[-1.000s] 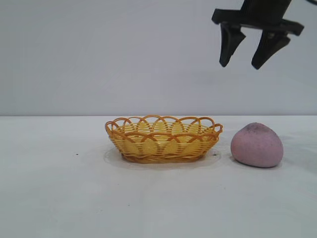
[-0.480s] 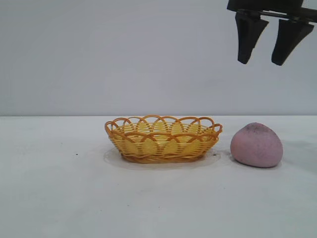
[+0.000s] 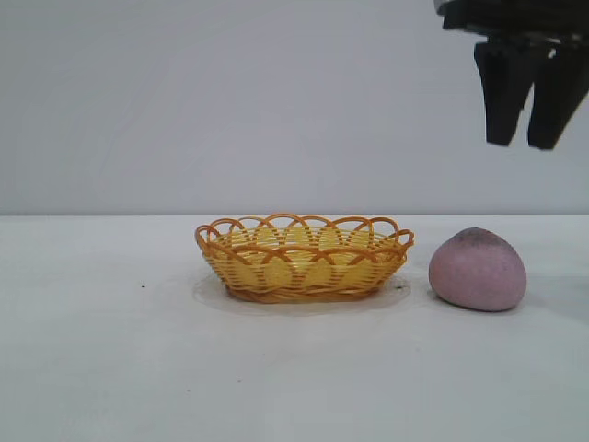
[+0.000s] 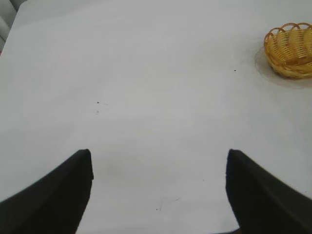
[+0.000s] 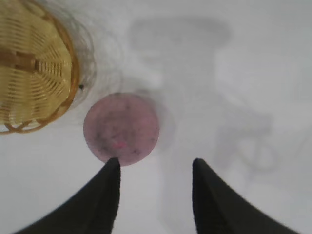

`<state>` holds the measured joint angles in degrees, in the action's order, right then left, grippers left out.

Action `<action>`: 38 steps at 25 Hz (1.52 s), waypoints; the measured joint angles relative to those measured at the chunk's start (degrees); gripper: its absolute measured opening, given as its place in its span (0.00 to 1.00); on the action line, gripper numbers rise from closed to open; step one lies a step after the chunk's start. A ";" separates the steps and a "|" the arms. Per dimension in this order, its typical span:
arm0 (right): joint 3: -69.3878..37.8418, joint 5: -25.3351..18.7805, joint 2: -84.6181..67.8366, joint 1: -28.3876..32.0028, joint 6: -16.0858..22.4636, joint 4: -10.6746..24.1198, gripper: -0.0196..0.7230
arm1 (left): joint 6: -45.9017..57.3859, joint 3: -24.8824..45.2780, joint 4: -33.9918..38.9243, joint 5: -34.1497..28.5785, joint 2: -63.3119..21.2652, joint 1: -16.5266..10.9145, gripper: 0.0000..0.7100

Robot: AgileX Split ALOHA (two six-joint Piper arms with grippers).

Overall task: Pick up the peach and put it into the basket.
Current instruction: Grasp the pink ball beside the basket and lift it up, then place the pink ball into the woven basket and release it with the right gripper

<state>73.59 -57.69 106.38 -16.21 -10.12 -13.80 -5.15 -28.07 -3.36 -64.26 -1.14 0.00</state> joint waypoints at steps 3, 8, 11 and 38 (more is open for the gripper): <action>0.00 0.63 2.10 -1.45 0.00 -0.23 0.46 | 0.00 0.00 0.00 0.00 0.00 0.00 0.75; 0.00 3.02 5.76 -4.20 -0.11 -0.54 0.46 | 0.00 0.00 0.00 0.00 0.00 0.00 0.75; 0.00 3.60 7.85 -4.29 0.00 -0.03 0.39 | 0.00 0.00 0.00 0.00 0.00 0.00 0.75; 11.06 1.09 -1.47 -10.60 -0.81 -3.51 0.03 | 0.00 0.00 0.00 0.00 0.00 0.00 0.75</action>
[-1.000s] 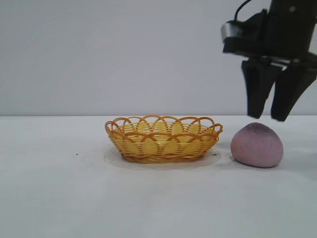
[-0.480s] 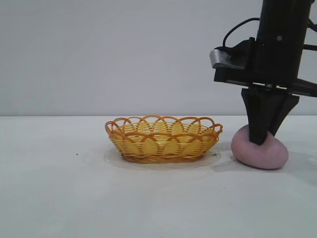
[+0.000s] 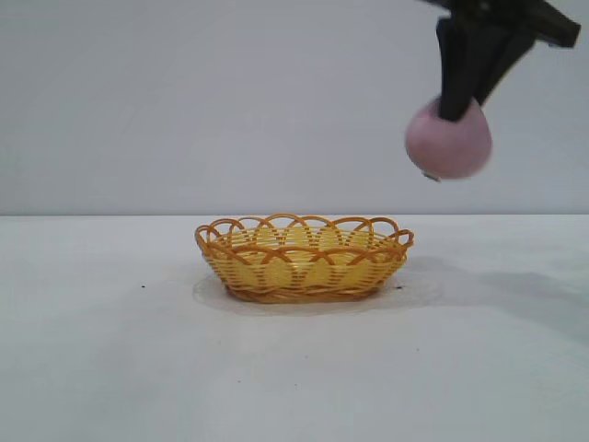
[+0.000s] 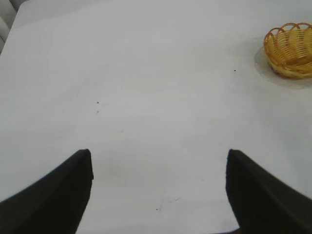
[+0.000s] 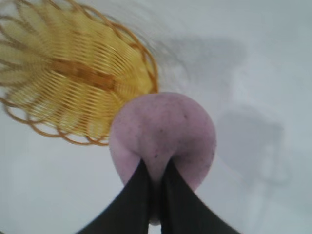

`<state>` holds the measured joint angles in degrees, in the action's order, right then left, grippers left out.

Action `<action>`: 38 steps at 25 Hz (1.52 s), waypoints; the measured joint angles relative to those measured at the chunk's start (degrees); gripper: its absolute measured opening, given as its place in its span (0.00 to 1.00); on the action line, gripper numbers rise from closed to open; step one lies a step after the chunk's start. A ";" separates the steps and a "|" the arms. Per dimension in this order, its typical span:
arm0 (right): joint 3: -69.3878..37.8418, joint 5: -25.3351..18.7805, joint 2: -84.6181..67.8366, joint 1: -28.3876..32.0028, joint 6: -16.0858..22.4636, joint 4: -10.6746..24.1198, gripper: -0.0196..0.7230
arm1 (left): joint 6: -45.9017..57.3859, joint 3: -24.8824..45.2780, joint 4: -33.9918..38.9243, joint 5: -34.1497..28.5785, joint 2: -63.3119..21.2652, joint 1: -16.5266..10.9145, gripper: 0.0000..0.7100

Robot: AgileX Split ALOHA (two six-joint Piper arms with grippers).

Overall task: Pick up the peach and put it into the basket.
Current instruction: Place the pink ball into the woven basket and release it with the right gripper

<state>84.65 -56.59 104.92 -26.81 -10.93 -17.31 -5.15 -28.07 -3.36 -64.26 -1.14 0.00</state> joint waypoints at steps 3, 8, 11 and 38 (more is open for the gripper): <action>0.52 2.53 1.82 -2.74 -0.04 -0.53 0.03 | 0.00 0.00 0.00 0.00 0.00 0.00 0.75; 2.84 3.61 7.56 -4.96 -0.04 -0.77 0.03 | 0.00 0.00 0.00 0.00 0.00 0.00 0.75; 4.52 3.49 11.12 -5.17 -0.04 -1.09 0.03 | 0.00 0.00 0.00 0.00 0.00 0.00 0.75; 9.34 -3.59 8.52 2.71 -0.04 6.40 0.66 | -0.03 0.00 0.00 0.00 0.00 0.00 0.75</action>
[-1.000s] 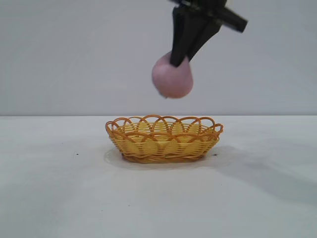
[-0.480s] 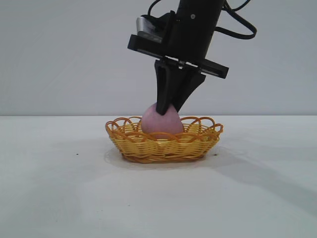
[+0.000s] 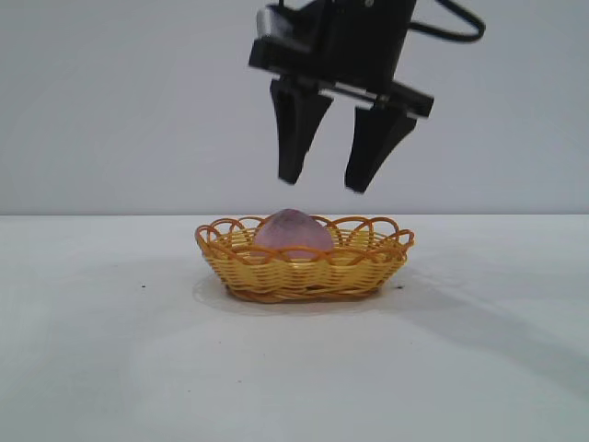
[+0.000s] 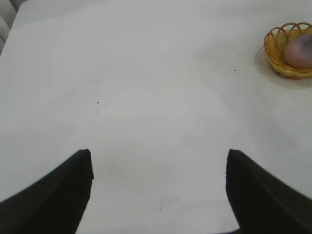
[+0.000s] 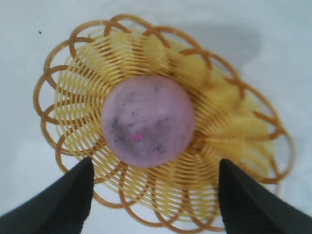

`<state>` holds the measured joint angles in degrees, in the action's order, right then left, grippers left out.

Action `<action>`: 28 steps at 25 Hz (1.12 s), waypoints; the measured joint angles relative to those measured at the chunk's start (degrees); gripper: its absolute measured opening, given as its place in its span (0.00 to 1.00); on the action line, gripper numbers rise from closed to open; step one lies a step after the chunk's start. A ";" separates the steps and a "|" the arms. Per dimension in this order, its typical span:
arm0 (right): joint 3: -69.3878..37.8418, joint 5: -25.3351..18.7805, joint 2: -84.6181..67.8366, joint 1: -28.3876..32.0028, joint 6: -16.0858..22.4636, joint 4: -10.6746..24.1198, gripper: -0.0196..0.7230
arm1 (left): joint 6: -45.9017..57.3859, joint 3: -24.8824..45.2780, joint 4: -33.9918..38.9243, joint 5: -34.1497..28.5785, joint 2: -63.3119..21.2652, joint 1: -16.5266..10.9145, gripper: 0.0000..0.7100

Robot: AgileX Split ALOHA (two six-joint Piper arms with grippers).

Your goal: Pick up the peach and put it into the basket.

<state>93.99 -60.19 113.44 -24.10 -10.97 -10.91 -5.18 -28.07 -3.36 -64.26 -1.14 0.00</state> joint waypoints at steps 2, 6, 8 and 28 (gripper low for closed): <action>0.31 0.13 -0.37 3.48 0.00 0.12 0.66 | 0.00 0.00 0.00 0.00 0.00 0.00 0.75; 0.31 0.24 -0.48 10.45 0.00 0.12 0.66 | 0.00 0.00 0.00 0.00 0.00 0.00 0.75; 0.31 -0.10 -0.60 13.64 0.00 0.12 0.66 | 0.00 0.00 0.00 0.00 0.00 0.00 0.75; -0.42 -10.68 -13.77 20.11 0.00 0.51 0.66 | 0.00 0.00 0.00 0.00 0.00 0.00 0.75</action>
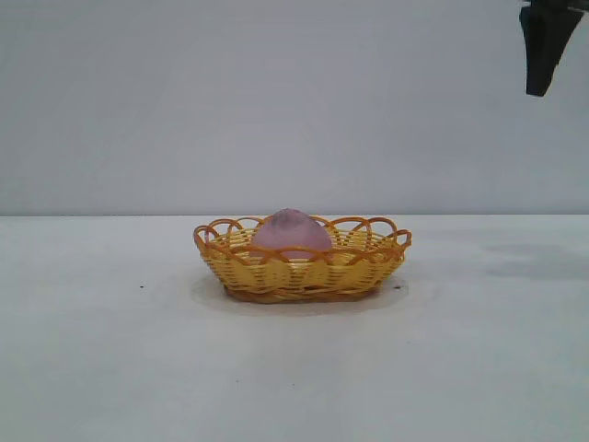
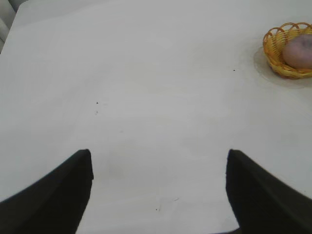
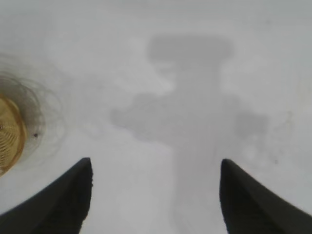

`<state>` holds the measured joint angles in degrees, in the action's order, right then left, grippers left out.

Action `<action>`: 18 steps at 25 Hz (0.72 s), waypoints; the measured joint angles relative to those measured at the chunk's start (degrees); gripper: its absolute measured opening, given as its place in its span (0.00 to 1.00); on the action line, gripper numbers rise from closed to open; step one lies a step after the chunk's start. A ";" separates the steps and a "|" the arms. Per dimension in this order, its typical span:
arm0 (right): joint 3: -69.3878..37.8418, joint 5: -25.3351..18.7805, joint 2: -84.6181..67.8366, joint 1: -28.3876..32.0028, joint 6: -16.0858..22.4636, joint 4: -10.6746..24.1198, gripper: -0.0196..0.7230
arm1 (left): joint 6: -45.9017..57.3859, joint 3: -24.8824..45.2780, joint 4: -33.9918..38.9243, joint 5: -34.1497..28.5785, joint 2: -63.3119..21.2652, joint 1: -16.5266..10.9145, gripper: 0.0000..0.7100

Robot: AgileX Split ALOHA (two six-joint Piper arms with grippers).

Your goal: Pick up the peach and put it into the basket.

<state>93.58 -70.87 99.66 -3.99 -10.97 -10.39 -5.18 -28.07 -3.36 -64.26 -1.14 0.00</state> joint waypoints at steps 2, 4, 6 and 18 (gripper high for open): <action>-1.57 -0.05 -3.03 0.00 0.00 0.00 0.66 | 0.00 0.00 0.00 0.00 0.00 0.00 0.75; -3.67 -0.07 -6.04 0.00 0.00 0.00 0.66 | 0.00 0.00 0.00 0.00 0.00 0.00 0.75; -6.53 -0.21 -9.32 0.00 0.00 0.00 0.66 | 0.00 0.00 0.00 0.00 0.00 0.00 0.75; -27.57 -0.57 -35.28 0.00 0.00 0.00 0.66 | 0.00 0.00 0.00 0.00 0.00 0.00 0.75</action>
<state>66.01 -71.44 64.39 -3.99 -10.97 -10.39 -5.18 -28.07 -3.36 -64.26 -1.14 0.00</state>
